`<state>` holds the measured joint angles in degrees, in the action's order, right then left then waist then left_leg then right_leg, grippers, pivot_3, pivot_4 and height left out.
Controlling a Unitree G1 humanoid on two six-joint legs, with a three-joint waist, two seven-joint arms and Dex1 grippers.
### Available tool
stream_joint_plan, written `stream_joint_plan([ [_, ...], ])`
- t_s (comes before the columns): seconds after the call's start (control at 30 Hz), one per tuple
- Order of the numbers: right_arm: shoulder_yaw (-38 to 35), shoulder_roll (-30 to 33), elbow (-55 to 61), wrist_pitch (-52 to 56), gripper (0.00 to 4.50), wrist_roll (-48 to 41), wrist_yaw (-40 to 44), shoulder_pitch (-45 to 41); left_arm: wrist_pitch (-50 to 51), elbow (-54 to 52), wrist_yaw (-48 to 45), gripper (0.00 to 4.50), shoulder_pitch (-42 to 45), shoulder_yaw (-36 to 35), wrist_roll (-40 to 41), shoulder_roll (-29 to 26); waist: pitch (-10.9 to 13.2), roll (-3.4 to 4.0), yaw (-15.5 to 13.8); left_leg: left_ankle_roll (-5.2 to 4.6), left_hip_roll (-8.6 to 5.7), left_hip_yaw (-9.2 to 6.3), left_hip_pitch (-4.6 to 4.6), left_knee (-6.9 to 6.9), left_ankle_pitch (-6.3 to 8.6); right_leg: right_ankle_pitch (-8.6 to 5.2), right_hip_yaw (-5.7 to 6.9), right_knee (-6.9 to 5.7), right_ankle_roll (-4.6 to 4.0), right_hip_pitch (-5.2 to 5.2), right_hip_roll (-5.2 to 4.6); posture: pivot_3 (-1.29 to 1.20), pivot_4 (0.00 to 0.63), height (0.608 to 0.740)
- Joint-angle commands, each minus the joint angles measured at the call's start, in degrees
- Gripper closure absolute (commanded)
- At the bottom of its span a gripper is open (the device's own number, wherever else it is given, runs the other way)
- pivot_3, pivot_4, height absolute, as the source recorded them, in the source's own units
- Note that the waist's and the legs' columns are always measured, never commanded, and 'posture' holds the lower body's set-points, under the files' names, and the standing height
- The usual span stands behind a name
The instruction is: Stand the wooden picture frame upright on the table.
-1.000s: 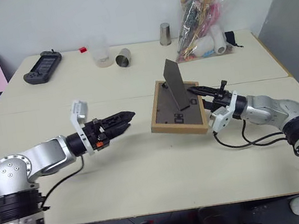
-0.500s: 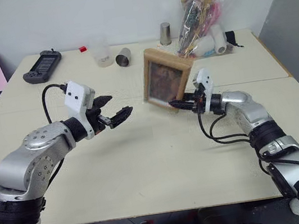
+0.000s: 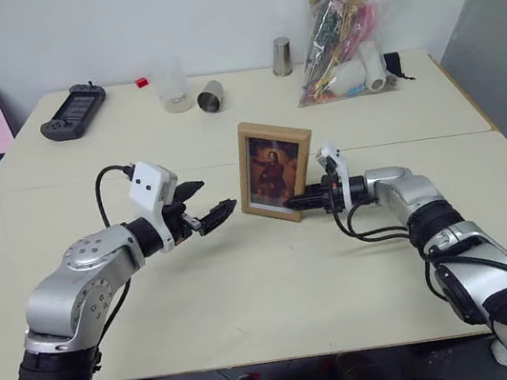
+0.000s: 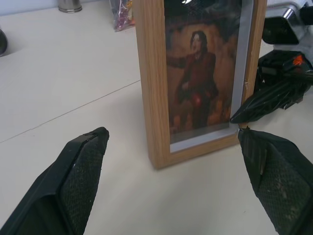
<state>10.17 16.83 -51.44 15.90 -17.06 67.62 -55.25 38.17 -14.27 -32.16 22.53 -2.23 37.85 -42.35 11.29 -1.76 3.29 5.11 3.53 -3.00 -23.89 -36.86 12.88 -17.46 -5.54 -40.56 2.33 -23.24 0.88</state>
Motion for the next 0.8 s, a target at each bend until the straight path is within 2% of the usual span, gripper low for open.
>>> stream_joint_plan([
  [0.03, -1.65, -0.49, -1.35, -2.39, 3.19, 1.51, 0.71, -1.20, -0.71, -1.23, -1.20, 0.00, 0.95, -0.72, -1.41, 0.89, 0.00, 0.00, 0.04, 0.00, 0.01, 0.00, 0.00, 0.00, 0.00, 0.00, 0.00, -0.01, 0.00, 0.00, 0.00, 0.00, 0.150, 0.740],
  [0.2, -2.30, -0.64, -1.10, -1.93, 3.19, 2.24, 0.75, -0.06, -0.74, 0.03, -2.68, 0.00, 1.75, -0.84, -2.71, 1.60, 0.00, 0.00, 0.12, 0.00, 0.01, -0.01, 0.03, -0.01, 0.00, 0.00, 0.00, -0.06, 0.00, 0.00, 0.02, 0.00, 0.150, 0.740],
  [0.27, -2.59, -0.37, -0.18, -1.69, 2.47, 2.71, 0.50, 0.88, -1.02, 0.92, -3.50, 0.00, 2.21, -0.79, -3.37, 1.73, 0.00, 0.00, 0.11, 0.00, 0.00, -0.01, 0.02, -0.01, 0.00, 0.00, 0.00, -0.07, 0.00, 0.00, 0.01, 0.00, 0.150, 0.740],
  [0.3, -2.77, -0.20, 0.32, -1.52, 2.34, 2.81, 0.52, 1.28, -1.10, 1.23, -3.86, 0.00, 2.38, -0.77, -3.65, 1.80, 0.00, 0.00, 0.09, 0.00, 0.00, -0.01, 0.02, -0.01, 0.00, 0.00, 0.00, -0.07, 0.00, 0.01, 0.01, 0.00, 0.150, 0.740],
  [0.5, -3.27, 2.71, 6.37, 0.37, 0.87, 2.86, 1.27, 5.75, -1.93, 3.28, -6.40, 0.00, 3.31, -0.07, -5.65, 2.33, 0.00, 0.00, 0.06, 0.00, -0.01, -0.01, 0.01, -0.01, 0.00, 0.00, 0.00, -0.05, 0.00, 0.01, 0.01, 0.00, 0.150, 0.740],
  [0.63, -4.23, 9.69, 20.54, 2.15, 0.05, 3.79, -1.01, 14.37, -1.70, 5.27, -7.44, 0.00, 4.01, -0.78, -6.32, 2.63, 0.00, 0.00, -0.26, 0.00, -0.02, -0.04, 0.00, -0.01, 0.00, 0.00, 0.02, -0.05, 0.00, 0.02, 0.01, 0.00, 0.150, 0.740],
  [0.7, -4.03, 13.59, 28.22, 0.80, 0.05, 6.59, -3.97, 18.53, -1.89, 5.83, -7.62, 0.00, 3.94, -1.31, -6.83, 2.46, 0.00, 0.00, -0.45, 0.00, -0.04, -0.04, -0.03, -0.01, 0.00, -0.01, 0.01, -0.02, 0.01, 0.02, -0.01, 0.00, 0.150, 0.740],
  [0.8, -8.70, 17.89, 48.61, 12.21, 0.05, 2.33, -9.03, 25.01, -2.06, 7.39, -8.01, 0.00, 3.69, -2.75, -7.45, 1.77, 0.01, 0.01, -0.51, 0.00, -0.04, -0.04, -0.05, 0.01, 0.00, -0.01, 0.00, 0.02, 0.02, 0.01, -0.01, 0.00, 0.150, 0.740],
])
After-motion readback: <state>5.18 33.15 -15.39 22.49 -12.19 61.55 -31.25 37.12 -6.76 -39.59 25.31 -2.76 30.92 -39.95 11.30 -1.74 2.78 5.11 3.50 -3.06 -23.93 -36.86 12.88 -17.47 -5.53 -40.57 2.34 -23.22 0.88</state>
